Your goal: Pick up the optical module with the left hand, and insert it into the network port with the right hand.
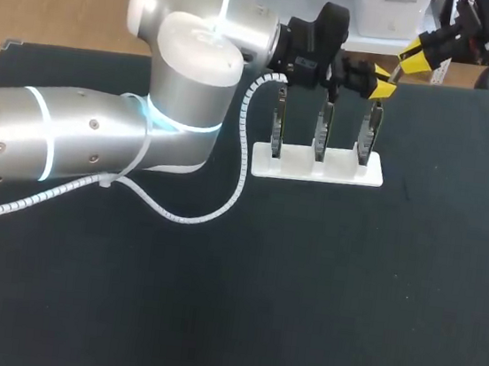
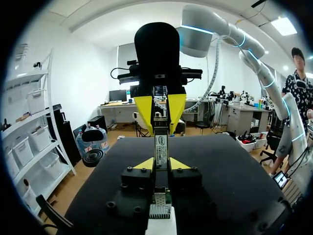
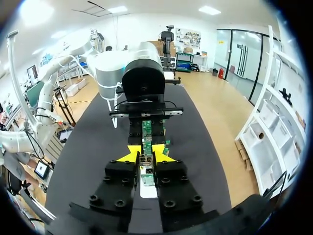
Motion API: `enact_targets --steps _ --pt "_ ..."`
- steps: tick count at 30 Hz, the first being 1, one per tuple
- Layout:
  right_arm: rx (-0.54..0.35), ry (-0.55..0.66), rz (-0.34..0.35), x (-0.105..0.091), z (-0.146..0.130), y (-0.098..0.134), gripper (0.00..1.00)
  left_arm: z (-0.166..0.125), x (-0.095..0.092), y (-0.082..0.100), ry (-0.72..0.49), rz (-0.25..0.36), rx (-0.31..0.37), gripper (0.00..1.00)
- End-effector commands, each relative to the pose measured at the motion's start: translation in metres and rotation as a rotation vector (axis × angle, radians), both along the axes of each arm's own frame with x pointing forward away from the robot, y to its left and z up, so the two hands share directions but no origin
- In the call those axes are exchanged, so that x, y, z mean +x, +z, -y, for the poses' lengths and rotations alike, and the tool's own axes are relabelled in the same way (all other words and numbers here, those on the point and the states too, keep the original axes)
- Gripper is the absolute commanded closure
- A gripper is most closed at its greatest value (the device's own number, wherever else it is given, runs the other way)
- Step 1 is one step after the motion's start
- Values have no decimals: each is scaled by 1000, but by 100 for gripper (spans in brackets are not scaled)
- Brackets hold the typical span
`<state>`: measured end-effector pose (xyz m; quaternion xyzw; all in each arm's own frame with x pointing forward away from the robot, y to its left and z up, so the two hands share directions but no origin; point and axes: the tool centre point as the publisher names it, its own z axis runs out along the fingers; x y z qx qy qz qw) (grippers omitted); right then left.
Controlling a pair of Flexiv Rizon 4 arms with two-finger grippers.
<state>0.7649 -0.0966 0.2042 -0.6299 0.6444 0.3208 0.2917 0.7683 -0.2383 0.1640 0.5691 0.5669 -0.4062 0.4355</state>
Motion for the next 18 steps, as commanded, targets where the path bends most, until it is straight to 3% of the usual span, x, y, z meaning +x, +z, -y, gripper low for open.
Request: enact_targets --steps 1,2,3,18 --pt "0 -4 0 -3 0 0 100 1 2 0 -2 -1 3 75" --pt "0 -4 0 -3 0 0 100 1 2 0 -2 -1 3 11" --pt "0 -5 0 -3 0 0 100 1 2 0 -2 -1 3 0" --pt "6 -8 7 0 -1 -1 100 0 2 5 -10 21 19 0"
